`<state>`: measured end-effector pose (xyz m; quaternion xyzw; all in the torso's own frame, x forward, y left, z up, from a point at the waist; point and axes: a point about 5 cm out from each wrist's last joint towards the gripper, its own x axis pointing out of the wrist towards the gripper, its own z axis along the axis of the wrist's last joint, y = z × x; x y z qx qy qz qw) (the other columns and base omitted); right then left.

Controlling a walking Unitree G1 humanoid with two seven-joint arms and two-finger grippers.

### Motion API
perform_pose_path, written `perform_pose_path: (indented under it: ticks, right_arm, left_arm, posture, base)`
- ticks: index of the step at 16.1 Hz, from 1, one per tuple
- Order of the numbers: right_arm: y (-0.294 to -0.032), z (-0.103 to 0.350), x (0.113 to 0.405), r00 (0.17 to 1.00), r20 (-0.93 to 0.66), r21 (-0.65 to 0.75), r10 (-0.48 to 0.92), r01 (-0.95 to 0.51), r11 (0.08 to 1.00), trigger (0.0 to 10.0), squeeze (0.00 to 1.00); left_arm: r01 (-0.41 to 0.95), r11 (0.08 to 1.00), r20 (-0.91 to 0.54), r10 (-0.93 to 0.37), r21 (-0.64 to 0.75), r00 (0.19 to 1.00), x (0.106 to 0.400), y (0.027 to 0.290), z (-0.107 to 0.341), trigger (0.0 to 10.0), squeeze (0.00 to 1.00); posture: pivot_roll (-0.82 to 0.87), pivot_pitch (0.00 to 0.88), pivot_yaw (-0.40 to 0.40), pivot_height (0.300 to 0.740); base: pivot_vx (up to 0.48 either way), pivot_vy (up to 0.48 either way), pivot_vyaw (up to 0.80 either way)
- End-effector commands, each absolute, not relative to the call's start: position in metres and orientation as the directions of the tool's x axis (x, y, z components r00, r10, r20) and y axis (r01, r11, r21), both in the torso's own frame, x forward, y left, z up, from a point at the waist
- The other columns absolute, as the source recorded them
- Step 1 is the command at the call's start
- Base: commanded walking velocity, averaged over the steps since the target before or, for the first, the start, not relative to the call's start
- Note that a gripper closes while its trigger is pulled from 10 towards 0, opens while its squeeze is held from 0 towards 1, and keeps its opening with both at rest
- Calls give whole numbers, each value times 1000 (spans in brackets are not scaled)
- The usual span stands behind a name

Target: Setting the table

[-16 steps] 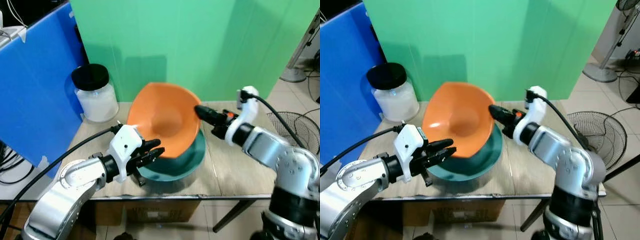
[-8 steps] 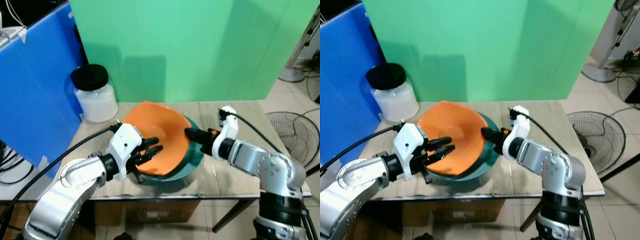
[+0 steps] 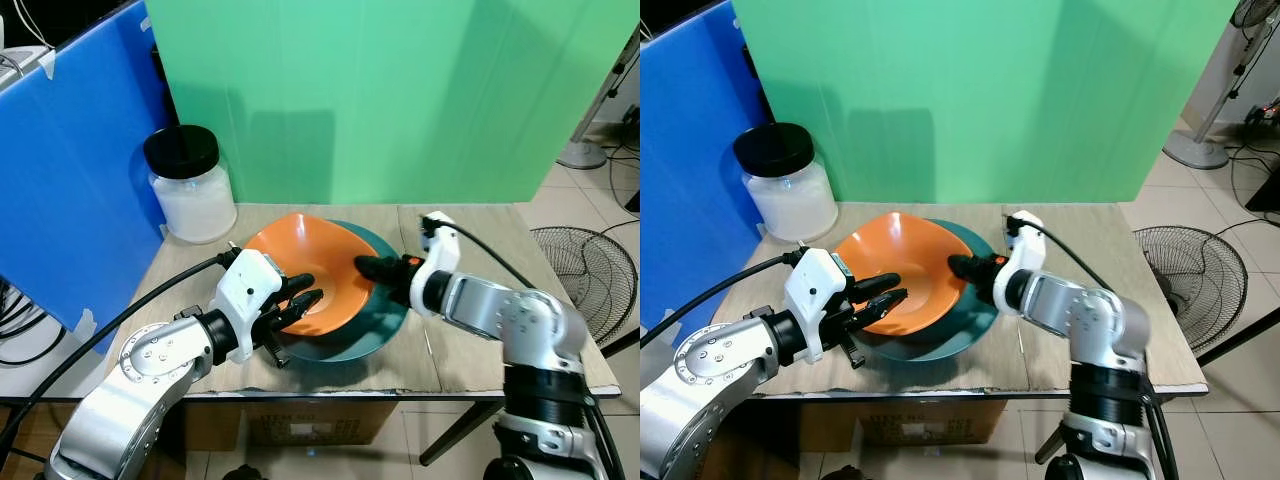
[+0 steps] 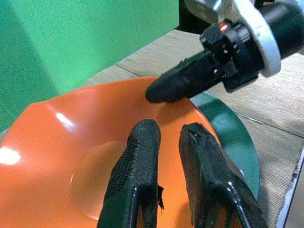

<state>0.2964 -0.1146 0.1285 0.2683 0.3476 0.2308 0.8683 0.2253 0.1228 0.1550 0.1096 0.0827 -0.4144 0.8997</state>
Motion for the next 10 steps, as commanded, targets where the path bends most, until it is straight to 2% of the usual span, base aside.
perform_pose_path:
  ticks: [1, 2, 3, 4, 10]
  right_arm:
    - [-113, 132, 299, 658, -486, 605, 575, -222, 765, 10000, 173]
    - [-110, 131, 300, 654, -484, 617, 582, -217, 757, 10000, 0]
    - [-109, 131, 301, 658, -485, 627, 575, -197, 754, 353, 0]
    - [-110, 130, 301, 662, -488, 630, 569, -185, 754, 0, 0]
    - [-109, 128, 301, 656, -497, 625, 568, -183, 759, 0, 0]
  left_arm:
    - [759, 636, -235, -724, 139, 649, 224, 123, 157, 10000, 0]
    - [760, 635, -235, -724, 140, 648, 224, 122, 157, 10000, 0]
    - [761, 634, -236, -725, 140, 647, 224, 122, 157, 10000, 0]
    - [761, 633, -237, -725, 140, 647, 223, 122, 157, 10000, 0]
    - [764, 630, -240, -727, 137, 643, 223, 122, 157, 10000, 0]
  posture:
    - [144, 0, -41, 740]
    - [144, 0, -39, 740]
    - [144, 0, -39, 740]
    - [144, 0, -38, 740]
    - [139, 0, -33, 740]
  base:
    - [0, 0, 0]
    - [0, 0, 0]
    - [0, 0, 0]
    - [0, 0, 0]
    - [0, 0, 0]
